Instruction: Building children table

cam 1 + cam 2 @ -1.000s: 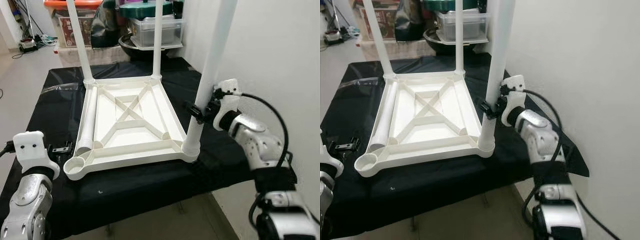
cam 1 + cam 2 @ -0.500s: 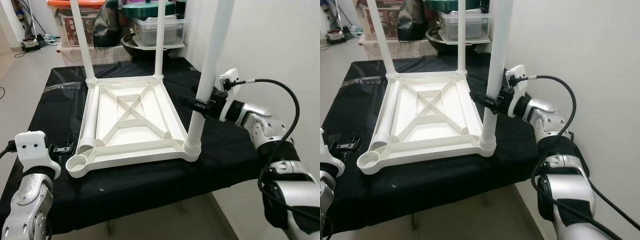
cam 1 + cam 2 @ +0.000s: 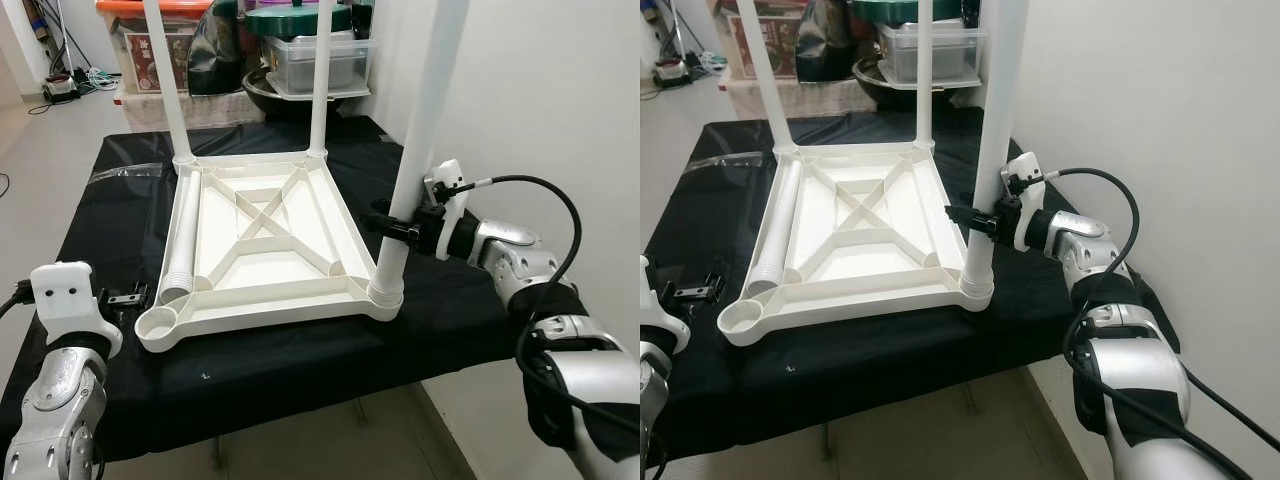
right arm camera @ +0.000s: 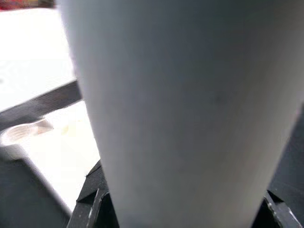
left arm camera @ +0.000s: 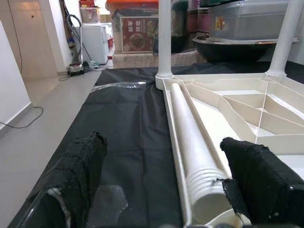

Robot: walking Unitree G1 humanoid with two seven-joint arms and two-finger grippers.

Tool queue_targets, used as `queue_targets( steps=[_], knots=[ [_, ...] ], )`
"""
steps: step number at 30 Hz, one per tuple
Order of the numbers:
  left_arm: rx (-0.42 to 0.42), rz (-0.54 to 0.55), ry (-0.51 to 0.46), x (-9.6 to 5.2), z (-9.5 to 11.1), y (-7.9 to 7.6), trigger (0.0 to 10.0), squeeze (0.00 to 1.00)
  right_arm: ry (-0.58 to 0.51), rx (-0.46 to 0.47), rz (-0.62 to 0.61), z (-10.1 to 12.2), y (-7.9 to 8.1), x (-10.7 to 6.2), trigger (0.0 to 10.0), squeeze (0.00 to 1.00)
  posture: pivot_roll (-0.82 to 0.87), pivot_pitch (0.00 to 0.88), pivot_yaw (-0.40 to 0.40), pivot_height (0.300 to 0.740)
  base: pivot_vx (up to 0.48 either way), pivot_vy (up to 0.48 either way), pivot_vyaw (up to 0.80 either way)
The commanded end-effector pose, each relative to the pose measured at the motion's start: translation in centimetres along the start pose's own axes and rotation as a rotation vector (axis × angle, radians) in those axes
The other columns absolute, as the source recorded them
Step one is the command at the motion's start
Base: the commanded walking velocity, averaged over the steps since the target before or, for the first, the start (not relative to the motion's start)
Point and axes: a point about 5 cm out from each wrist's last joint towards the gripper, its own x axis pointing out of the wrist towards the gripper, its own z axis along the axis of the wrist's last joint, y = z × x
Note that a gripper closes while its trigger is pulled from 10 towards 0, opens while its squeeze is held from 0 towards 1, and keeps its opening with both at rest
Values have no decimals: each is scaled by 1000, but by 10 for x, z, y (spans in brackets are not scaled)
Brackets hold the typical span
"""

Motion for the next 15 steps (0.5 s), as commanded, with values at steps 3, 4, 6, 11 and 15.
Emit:
queue_targets(
  steps=[3, 4, 6, 11, 15],
  knots=[
    [17, -9, 5, 0, -2, -1, 10000, 0, 38, 45, -320, -9, -15, -1, 0, 0, 63, 0, -73, 740, 0, 0, 0],
    [17, -9, 5, 0, -2, -1, 10000, 0, 38, 45, -320, -9, -15, -1, 0, 0, 63, 0, -73, 740, 0, 0, 0],
    [16, -4, 5, -2, -2, 0, 10000, 0, 15, 169, -650, -24, -7, 7, 0, 0, 63, 0, -69, 740, 0, 0, 0],
    [6, 1, 15, -3, -4, -1, 10000, 0, 9, 264, -749, -42, 47, 28, 0, 0, 52, 0, -37, 740, 0, 0, 0],
    [-5, -6, 17, -1, -4, -6, 10000, 0, -23, 284, -734, -39, 87, 44, 0, 0, 55, 0, -30, 740, 0, 0, 0]
  ],
)
